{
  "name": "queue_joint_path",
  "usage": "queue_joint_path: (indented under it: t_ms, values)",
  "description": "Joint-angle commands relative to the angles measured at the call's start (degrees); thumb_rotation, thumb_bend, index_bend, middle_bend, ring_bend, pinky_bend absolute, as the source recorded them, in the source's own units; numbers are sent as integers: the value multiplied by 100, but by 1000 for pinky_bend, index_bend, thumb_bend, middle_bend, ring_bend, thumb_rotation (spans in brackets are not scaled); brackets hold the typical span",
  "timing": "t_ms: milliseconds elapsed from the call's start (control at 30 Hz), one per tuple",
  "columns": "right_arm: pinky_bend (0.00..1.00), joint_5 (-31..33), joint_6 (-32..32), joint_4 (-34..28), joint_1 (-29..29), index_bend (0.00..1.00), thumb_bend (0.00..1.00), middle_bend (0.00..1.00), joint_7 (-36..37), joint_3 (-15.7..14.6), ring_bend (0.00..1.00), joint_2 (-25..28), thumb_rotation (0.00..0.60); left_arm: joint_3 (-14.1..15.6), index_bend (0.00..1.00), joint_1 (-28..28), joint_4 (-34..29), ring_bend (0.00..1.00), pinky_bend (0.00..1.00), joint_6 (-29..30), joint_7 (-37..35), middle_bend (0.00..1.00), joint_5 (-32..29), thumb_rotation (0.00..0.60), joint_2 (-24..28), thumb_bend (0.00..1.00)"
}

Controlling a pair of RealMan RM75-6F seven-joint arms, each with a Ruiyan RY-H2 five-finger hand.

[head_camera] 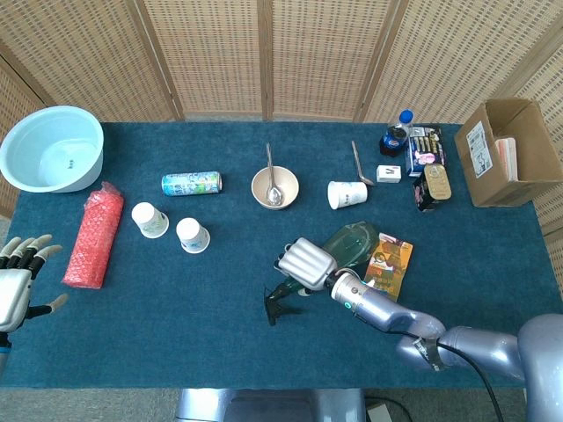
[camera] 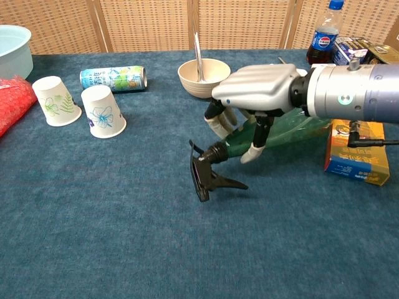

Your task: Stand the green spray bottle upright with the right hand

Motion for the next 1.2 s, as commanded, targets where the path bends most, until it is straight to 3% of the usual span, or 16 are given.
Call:
queue_joint_path:
  t_ms: [33,333,633,900,1200]
  values:
    - [534,-61,375,-244,-97,633,222,550,771,275,455,245,600,-2,213,8,8,152,50,20,8,153,9,600,-4,119]
    - [535,-62,1325,-457,-480,645,216,553,3565,914,459,724,600,-10,213,10,-7,150,50,104,27,153,89,600,-34,119]
    - [535,280,1344,-585,-671,639,213,554,5195,1123,460,835,600,-8,212,-24,-43,148,50,71,73,154,113,600,-69,120]
    - [535,318,1241,-385,-709,639,209,554,5827,1090,461,707,600,-9,199,-54,-107,146,50,29,153,145,107,600,-41,119]
    - [535,365,1171,316,-704,637,207,553,6223,1035,460,313,600,-10,197,-40,-197,146,50,11,239,145,36,600,5,119]
